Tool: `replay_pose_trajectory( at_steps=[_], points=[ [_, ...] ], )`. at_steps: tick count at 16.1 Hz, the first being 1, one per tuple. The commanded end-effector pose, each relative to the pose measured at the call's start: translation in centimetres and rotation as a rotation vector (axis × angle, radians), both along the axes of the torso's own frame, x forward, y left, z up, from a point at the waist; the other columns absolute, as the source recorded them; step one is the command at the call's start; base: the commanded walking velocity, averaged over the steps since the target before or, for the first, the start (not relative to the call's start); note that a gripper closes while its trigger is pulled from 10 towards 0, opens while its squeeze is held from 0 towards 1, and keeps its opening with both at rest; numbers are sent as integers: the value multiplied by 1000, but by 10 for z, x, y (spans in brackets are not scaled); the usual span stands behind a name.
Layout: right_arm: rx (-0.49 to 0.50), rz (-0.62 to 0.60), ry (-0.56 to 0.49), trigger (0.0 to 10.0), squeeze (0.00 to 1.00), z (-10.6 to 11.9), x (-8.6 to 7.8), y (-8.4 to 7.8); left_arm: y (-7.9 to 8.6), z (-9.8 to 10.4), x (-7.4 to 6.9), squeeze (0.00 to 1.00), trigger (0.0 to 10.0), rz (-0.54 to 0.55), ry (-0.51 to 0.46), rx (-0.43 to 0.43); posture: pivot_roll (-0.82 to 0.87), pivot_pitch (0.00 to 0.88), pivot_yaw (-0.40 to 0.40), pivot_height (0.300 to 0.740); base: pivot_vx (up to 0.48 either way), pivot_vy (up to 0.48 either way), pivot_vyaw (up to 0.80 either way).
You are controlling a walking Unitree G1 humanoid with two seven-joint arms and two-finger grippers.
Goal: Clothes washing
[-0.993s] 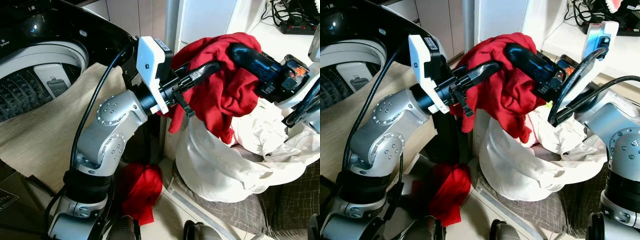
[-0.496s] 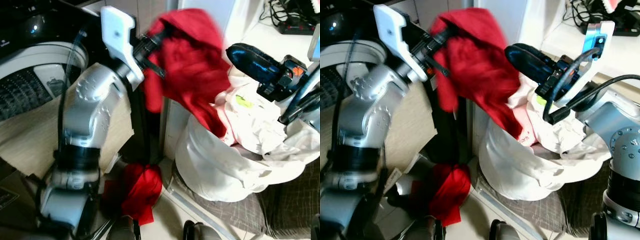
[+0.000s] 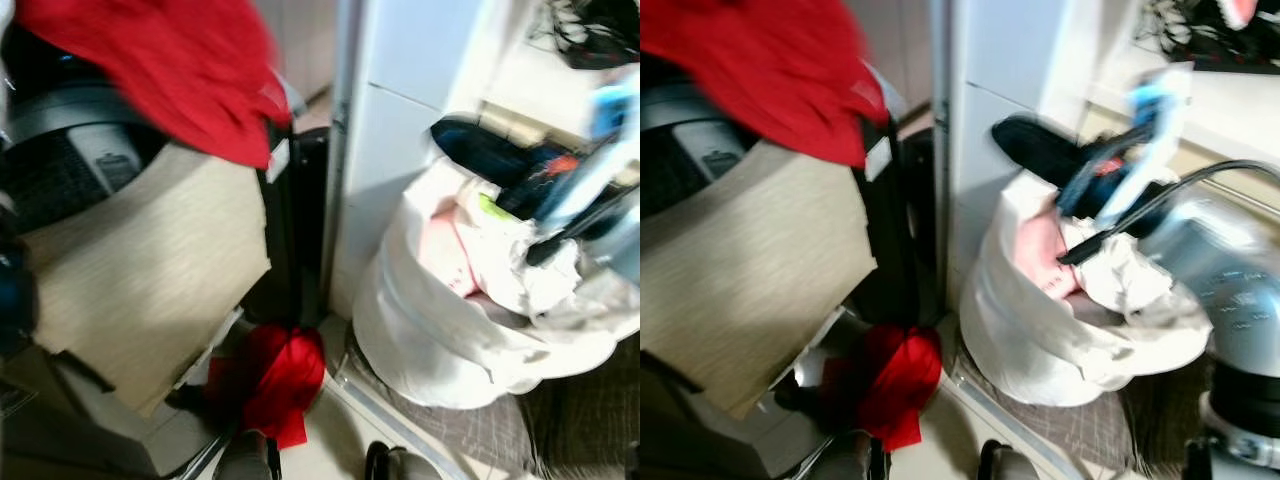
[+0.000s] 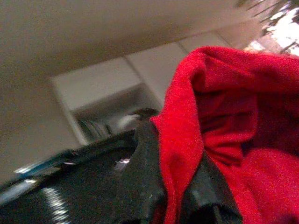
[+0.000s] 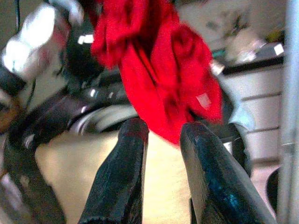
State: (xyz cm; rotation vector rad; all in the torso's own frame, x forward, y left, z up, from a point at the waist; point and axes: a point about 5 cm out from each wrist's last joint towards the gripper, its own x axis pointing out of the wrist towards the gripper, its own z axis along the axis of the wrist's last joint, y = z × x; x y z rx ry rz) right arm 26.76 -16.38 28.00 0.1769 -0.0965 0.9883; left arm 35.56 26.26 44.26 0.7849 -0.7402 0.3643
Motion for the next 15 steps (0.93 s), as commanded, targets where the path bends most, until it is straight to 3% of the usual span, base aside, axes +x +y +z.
replay_pose_trajectory(
  at_steps=[1,2,3,4,5,7,8,11,13,15],
  points=[
    [-48,3,-19,10000,0,-4,-3,9,-1,-9,8,0,0,20,39,17,-77,89,1,740,0,0,0],
    [-64,2,-14,10000,0,-8,-2,16,1,-27,20,0,0,53,145,15,-77,91,0,740,0,0,0],
    [-72,-2,-3,10000,0,-12,-2,23,10,-57,33,0,0,167,282,46,-80,90,-1,740,0,0,0],
    [-73,-2,-3,10000,0,-12,-2,24,11,-59,34,0,0,178,290,47,-80,90,-1,740,0,0,0],
    [-92,6,5,10000,0,-16,-4,27,22,-106,45,0,10000,202,585,-25,-80,86,2,740,0,0,0],
    [-100,17,8,10000,0,-18,-6,28,23,-137,48,0,10000,130,780,-138,-84,85,4,740,0,0,0],
    [-104,23,8,10000,0,-19,-8,28,24,-147,48,1000,10000,99,836,-223,-88,83,9,740,0,0,0],
    [-114,-11,15,10000,0,-20,-7,23,28,-151,46,1000,10000,98,903,-264,-87,78,9,740,0,0,0],
    [-150,-90,37,10000,0,-26,0,13,31,-149,44,1000,10000,82,952,-274,-85,74,9,740,0,0,0],
    [-164,-197,64,10000,0,-30,11,3,32,-146,44,1000,10000,78,939,-282,-84,73,10,740,0,0,0]
  ],
)
